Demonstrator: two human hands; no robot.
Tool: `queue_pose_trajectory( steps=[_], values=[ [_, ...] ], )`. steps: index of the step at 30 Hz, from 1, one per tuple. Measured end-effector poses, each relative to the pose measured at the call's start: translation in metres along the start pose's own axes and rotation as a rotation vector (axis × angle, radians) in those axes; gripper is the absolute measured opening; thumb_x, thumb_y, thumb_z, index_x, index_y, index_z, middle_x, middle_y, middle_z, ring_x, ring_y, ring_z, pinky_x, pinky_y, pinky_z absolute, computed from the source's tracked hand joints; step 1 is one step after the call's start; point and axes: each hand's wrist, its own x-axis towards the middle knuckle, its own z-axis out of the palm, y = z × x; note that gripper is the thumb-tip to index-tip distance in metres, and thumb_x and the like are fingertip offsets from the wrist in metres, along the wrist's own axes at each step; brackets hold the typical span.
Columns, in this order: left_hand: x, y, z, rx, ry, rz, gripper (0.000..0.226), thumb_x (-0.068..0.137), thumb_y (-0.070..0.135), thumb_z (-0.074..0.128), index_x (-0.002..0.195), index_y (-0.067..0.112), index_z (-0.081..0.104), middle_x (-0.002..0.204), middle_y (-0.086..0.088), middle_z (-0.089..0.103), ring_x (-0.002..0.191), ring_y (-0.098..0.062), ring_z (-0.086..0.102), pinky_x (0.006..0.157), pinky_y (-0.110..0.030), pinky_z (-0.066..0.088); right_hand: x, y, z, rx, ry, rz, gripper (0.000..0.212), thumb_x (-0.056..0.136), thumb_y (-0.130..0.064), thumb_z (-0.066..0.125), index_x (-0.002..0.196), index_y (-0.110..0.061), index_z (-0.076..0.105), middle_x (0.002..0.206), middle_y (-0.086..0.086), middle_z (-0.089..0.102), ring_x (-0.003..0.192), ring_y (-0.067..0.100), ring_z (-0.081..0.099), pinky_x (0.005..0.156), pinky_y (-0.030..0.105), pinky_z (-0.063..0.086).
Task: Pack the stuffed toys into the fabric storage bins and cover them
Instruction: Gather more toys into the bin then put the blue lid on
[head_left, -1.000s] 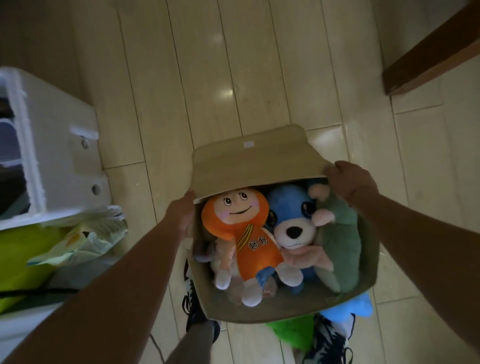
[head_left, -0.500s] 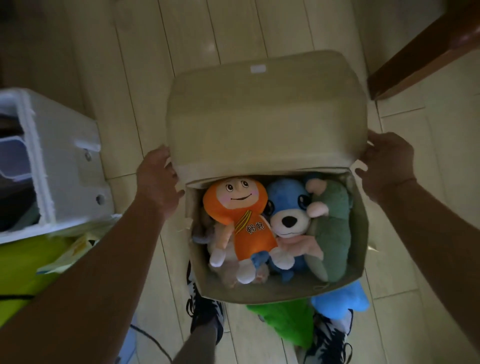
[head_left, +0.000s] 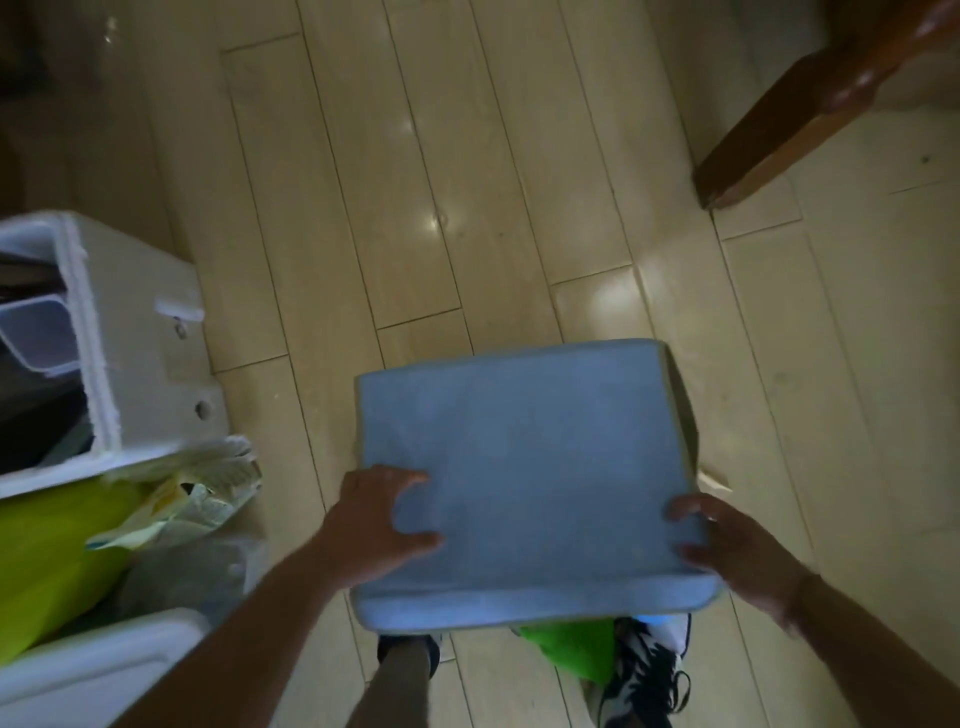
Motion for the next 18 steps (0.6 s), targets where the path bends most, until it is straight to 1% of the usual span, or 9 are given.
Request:
queue_pose_trajectory(
  steps=[1,3,5,8,10,11,13,15,18],
  values=[
    [-0.001,0.004,0.013,0.191,0.041,-0.02,0.106,0.049,0.081,0.054,0.144,0.042,0.028,0.145,0.005,0.027,0.138,-0.02,0.02,0.115,-0.041,0.023,0.004,0.01,0.004,-0.119,0.083,-0.057,0.033,0.078,0.014,0.062,0.086,-0.018,0.06,0.114,0.019,0.061,0.088,0.022,0.061,0.067,0.018,0.052],
    [-0.004,0.015,0.039,0.47,0.113,-0.001,0.12,0.048,0.082,0.059,0.148,0.043,0.006,0.147,0.003,0.011,0.141,-0.028,0.009,0.115,-0.058,0.011,0.013,0.025,0.015,-0.389,0.257,-0.104,0.035,0.08,0.0,0.066,0.091,-0.03,0.052,0.103,0.012,0.061,0.091,0.028,0.058,0.07,0.026,0.045],
    [-0.005,0.028,0.065,0.535,0.181,0.099,0.137,0.033,0.084,0.067,0.15,0.037,0.014,0.152,-0.006,0.015,0.141,-0.039,0.017,0.108,-0.069,0.019,0.014,0.035,0.028,-0.534,0.401,-0.077,0.037,0.078,-0.009,0.072,0.103,-0.023,0.048,0.107,0.013,0.059,0.097,0.031,0.056,0.076,0.03,0.039],
    [-0.002,0.035,0.099,0.562,0.179,0.145,0.146,0.024,0.081,0.074,0.153,0.032,0.022,0.16,-0.018,0.018,0.144,-0.046,0.014,0.103,-0.071,0.022,0.019,0.044,0.048,-0.499,0.534,0.072,0.075,0.065,-0.023,0.084,0.126,-0.015,0.041,0.129,0.017,0.04,0.118,0.039,0.041,0.099,0.044,0.034],
    [0.0,0.041,0.114,0.546,0.212,0.095,0.143,0.037,0.074,0.079,0.154,0.033,0.009,0.162,-0.018,0.001,0.146,-0.047,0.002,0.106,-0.072,0.019,0.025,0.043,0.06,-0.3,0.596,0.172,0.095,0.063,-0.024,0.085,0.139,-0.016,0.029,0.143,0.016,0.025,0.129,0.04,0.031,0.108,0.048,0.028],
    [0.002,0.042,0.121,0.539,0.243,0.064,0.14,0.043,0.071,0.08,0.154,0.034,0.003,0.162,-0.017,-0.005,0.146,-0.046,-0.003,0.107,-0.073,0.018,0.029,0.04,0.064,-0.144,0.608,0.242,0.104,0.062,-0.024,0.085,0.144,-0.019,0.021,0.147,0.015,0.02,0.13,0.04,0.031,0.108,0.051,0.031],
    [0.006,0.042,0.133,0.527,0.269,0.021,0.139,0.044,0.066,0.083,0.154,0.034,0.005,0.162,-0.017,-0.004,0.146,-0.046,0.0,0.105,-0.073,0.019,0.037,0.033,0.072,0.242,0.558,0.366,0.116,0.058,-0.026,0.079,0.146,-0.036,0.005,0.149,0.013,0.022,0.124,0.042,0.039,0.097,0.059,0.042],
    [0.01,0.037,0.144,0.539,0.283,0.023,0.14,0.042,0.064,0.084,0.154,0.031,0.008,0.162,-0.02,0.003,0.146,-0.048,0.006,0.104,-0.074,0.02,0.047,0.028,0.076,0.597,0.509,0.422,0.114,0.067,-0.023,0.075,0.143,-0.046,-0.008,0.144,0.012,0.033,0.115,0.042,0.046,0.086,0.065,0.046],
    [0.016,0.028,0.156,0.59,0.326,0.052,0.136,0.047,0.062,0.083,0.155,0.029,0.008,0.161,-0.022,0.005,0.145,-0.05,0.007,0.106,-0.074,0.013,0.066,0.03,0.08,0.783,0.585,0.395,0.12,0.073,-0.012,0.073,0.142,-0.043,-0.021,0.145,0.011,0.033,0.106,0.037,0.046,0.078,0.06,0.05]
  ],
)
